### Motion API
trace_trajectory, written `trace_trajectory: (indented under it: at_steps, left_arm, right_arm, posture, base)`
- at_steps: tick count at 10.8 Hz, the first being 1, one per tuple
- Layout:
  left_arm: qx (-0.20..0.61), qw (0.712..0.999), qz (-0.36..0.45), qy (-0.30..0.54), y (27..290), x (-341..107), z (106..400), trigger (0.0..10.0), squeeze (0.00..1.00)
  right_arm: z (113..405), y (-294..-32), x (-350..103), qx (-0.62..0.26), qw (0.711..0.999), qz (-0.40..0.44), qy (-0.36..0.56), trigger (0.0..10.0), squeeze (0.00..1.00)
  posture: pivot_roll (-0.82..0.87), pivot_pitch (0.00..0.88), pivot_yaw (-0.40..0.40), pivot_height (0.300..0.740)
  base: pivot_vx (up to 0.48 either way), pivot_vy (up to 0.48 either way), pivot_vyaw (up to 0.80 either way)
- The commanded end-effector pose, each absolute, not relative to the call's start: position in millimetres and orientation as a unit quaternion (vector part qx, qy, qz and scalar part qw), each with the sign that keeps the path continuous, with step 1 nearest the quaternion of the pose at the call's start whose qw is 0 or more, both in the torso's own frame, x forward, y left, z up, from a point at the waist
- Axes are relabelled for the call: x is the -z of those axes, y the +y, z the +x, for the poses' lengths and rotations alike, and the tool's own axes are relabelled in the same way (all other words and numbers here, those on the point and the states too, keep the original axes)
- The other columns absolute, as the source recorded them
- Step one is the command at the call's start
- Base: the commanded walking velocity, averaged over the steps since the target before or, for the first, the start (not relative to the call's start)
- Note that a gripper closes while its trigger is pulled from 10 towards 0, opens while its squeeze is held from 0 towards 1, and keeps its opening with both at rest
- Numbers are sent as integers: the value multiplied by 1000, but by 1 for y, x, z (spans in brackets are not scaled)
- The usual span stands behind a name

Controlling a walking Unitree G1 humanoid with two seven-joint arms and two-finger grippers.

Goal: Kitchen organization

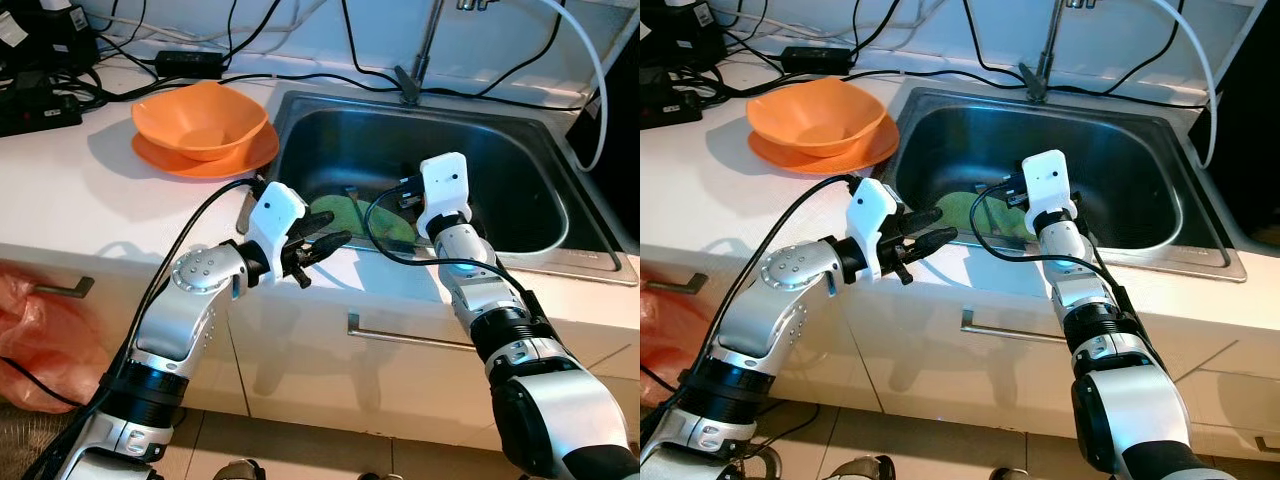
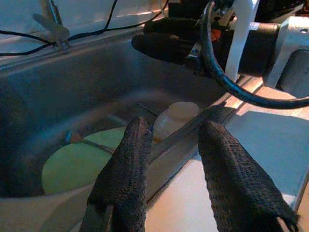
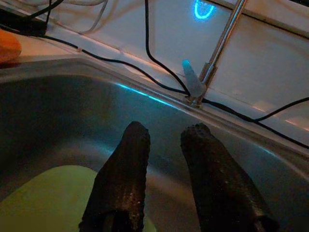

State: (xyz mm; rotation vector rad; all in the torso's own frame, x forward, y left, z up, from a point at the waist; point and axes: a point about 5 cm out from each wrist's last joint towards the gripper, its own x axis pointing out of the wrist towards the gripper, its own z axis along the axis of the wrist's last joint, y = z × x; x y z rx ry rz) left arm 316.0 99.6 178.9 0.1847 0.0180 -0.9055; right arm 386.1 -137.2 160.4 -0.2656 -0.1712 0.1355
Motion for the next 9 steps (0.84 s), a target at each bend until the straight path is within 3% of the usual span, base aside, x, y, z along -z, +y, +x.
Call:
trace_trajectory:
  at_steps: [1,2,5,6,8,9]
  left_arm:
    - [436,895,98,8,97,-178,315,10000,0]
    - [424,900,102,2,97,-179,318,10000,0]
    - [275,953,92,-86,117,-217,344,10000,0]
    - [165,975,73,-132,140,-242,357,10000,0]
    - [55,986,62,-148,171,-253,367,10000,0]
    - [23,988,63,-141,179,-252,370,10000,125]
  right_arm:
    - [388,-138,-163,-68,987,-122,-84,10000,0]
    - [387,-135,-165,-75,986,-118,-90,10000,0]
    - [384,-128,-162,-92,986,-100,-95,10000,0]
    - [382,-125,-160,-99,986,-94,-94,10000,0]
    - [382,-124,-159,-102,986,-90,-94,10000,0]
    - [382,-124,-158,-102,986,-90,-94,10000,0]
  posture:
    - [82,60,-74,740]
    - [81,60,-74,740]
    - [82,58,-74,740]
    - [80,59,-71,740]
    - [81,57,-69,740]
    - [80,57,-69,740]
  base:
    - [0,0,0]
    - [0,0,0]
    - [0,0,0]
    - [0,0,0]
    - [0,0,0]
    - [0,0,0]
